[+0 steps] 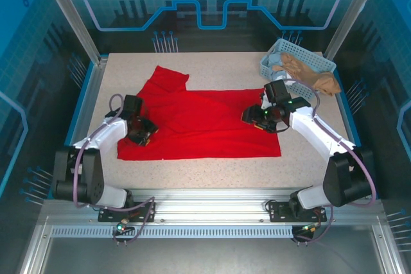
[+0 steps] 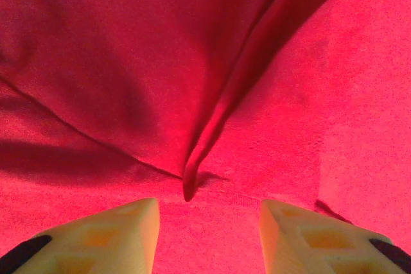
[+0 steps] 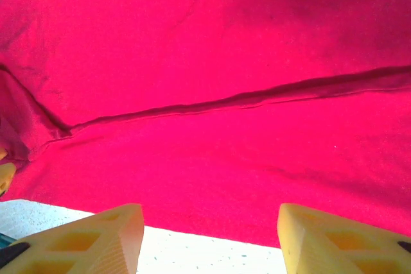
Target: Fold and stack the t-shirts
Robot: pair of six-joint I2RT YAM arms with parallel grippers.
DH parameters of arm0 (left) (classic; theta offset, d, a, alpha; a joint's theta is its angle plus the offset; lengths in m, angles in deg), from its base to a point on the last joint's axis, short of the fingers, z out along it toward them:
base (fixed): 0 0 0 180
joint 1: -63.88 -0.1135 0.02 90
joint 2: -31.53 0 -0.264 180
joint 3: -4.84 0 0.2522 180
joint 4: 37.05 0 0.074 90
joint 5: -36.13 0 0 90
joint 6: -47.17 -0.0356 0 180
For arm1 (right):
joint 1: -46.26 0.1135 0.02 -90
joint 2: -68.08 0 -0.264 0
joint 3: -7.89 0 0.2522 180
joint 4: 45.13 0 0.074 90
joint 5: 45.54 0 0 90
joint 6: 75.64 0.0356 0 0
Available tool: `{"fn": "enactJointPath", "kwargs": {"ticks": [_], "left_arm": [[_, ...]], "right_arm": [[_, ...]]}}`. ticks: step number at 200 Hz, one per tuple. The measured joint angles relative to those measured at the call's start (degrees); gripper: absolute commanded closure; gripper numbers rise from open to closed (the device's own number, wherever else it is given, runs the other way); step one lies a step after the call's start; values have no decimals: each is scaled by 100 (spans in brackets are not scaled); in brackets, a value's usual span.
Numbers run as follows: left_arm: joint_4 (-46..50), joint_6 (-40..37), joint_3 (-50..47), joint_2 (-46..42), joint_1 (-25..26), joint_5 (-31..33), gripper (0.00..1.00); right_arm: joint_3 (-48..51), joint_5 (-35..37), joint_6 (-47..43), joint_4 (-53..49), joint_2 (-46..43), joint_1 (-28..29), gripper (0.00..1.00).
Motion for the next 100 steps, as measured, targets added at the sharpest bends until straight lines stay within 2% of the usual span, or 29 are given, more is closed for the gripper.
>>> {"fn": "enactJointPath", "kwargs": {"ticks": [46, 100], "left_arm": [[-37, 9, 11, 431, 136, -11, 59], [-157, 136, 223, 750, 323, 0, 80]], "right_arm": [[0, -50, -9, 9, 28, 0, 43], [0, -131, -9, 11, 98, 0, 44]]}}
